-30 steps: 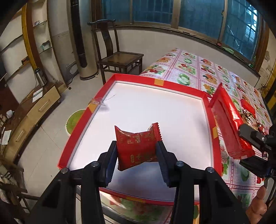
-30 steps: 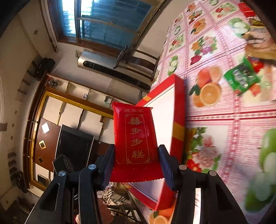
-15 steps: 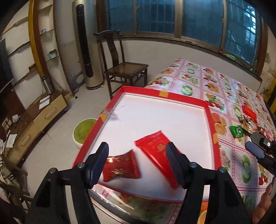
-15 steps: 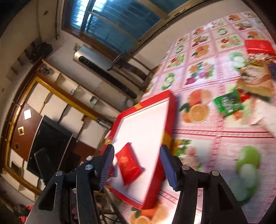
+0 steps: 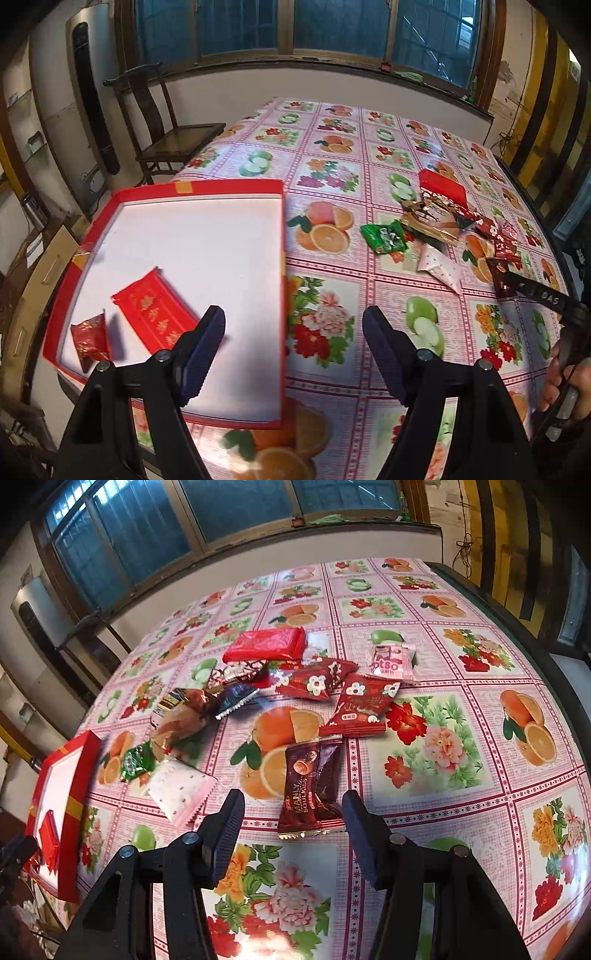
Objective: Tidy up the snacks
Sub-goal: 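Grasp the brown chocolate bar with the right tool while the left tool grasps the white pastry bag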
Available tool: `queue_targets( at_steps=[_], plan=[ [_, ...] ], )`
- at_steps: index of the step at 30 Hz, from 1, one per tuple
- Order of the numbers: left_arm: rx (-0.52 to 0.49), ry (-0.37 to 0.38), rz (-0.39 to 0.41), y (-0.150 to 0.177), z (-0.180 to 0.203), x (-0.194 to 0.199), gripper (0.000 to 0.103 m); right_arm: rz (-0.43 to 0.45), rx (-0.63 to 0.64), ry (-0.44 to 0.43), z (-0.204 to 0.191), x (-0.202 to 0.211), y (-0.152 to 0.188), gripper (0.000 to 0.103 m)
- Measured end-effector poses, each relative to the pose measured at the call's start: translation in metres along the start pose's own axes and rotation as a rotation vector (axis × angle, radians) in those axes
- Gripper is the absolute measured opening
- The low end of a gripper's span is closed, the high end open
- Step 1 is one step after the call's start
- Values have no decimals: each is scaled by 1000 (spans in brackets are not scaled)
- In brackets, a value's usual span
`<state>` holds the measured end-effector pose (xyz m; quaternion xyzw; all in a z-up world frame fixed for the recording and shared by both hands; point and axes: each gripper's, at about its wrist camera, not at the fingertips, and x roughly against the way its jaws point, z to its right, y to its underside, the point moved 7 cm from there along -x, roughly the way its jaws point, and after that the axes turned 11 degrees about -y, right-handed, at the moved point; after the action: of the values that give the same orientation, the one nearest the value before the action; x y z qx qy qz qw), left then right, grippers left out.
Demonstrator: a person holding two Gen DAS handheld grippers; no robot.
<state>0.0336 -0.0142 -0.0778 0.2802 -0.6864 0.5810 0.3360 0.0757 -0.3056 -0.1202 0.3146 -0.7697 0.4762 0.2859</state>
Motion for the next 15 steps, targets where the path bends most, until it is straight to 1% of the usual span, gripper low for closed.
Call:
queue_targets(
  at_steps=[3,4,5,6,7,9,11,12,14,15],
  plan=[
    [-5,28,-39,-3,25,0,77,-65,8,16,-4,-23,4,59],
    [-6,25,-53,-4,31,-2,80,-56,28,26,-5,-25,3,52],
    [-5,18,-65,-6,36,-3,80,-57,65,51,-7,-27,2,43],
    [-5,14,-74,-8,43,-5,81,-62,96,71,-9,-29,3,41],
    [-3,9,-84,-9,47,-6,81,-58,115,71,-10,-29,3,40],
    [14,1,-111,-12,59,-12,81,-43,129,51,-5,-28,0,37],
    [34,6,-150,-14,72,-20,81,-15,120,39,7,-25,-6,35],
    [47,3,-173,-14,78,-25,81,4,93,-1,15,-23,-9,31],
    [77,13,-202,-14,93,-32,81,21,10,-88,30,-17,-11,30],
    [94,9,-213,-15,99,-35,81,30,-25,-104,35,-14,-13,30]
  ],
)
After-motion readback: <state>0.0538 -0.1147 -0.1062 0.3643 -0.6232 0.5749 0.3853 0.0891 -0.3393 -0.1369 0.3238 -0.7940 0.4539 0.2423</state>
